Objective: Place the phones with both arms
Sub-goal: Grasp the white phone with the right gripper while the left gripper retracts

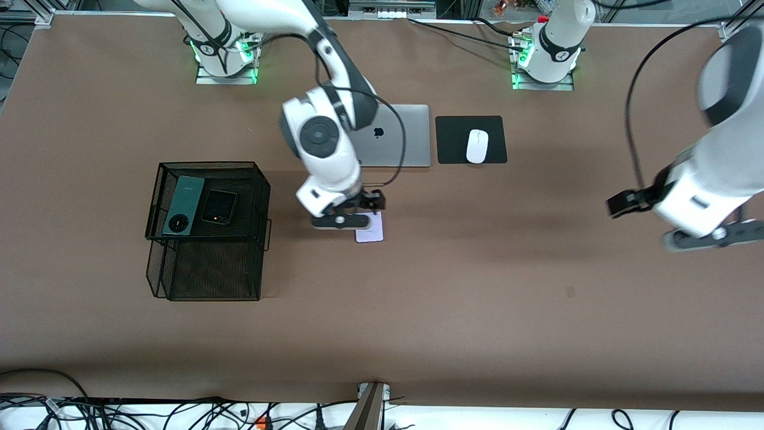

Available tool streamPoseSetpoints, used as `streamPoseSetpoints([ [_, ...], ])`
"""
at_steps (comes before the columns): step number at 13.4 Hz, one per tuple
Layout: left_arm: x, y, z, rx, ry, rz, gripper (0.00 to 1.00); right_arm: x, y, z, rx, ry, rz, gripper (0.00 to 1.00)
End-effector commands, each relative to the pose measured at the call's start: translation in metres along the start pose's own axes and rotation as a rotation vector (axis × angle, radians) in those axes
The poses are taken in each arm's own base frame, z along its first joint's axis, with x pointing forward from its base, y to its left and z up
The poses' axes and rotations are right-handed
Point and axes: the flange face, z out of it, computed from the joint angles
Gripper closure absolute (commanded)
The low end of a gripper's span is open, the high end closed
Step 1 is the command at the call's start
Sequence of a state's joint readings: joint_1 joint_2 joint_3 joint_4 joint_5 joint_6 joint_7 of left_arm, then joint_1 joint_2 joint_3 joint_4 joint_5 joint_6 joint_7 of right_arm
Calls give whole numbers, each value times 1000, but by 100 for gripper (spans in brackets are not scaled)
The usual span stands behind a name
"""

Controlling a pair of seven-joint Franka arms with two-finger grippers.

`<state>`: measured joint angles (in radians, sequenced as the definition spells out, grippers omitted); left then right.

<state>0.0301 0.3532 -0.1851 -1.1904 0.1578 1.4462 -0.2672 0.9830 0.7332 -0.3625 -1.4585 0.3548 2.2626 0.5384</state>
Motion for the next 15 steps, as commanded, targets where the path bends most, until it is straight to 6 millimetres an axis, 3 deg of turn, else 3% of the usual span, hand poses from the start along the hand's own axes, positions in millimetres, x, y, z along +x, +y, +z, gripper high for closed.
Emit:
streamPoseSetpoints([
  [1,-31,-3,-28,-22,1,26,0,-1,-10,37,-14,33,-26,0],
  [3,-47,-23,-46,-66,-9,3,0,-3,-8,50,-57,44,-68,0],
  [5,-70,-32,-63,-83,6,55,0,-4,-5,61,-96,55,-124,0],
  [7,-84,-39,-64,-79,-8,85,0,-2,-2,61,-107,57,-154,0],
  [10,-93,-50,-52,-84,-25,120,0,-5,-2,66,-112,52,-159,0],
  [12,-97,-49,-42,-85,-17,128,0,-8,1,86,-128,53,-167,0],
  [15,-104,-48,-29,-86,-3,129,0,-6,1,93,-104,91,-169,0],
])
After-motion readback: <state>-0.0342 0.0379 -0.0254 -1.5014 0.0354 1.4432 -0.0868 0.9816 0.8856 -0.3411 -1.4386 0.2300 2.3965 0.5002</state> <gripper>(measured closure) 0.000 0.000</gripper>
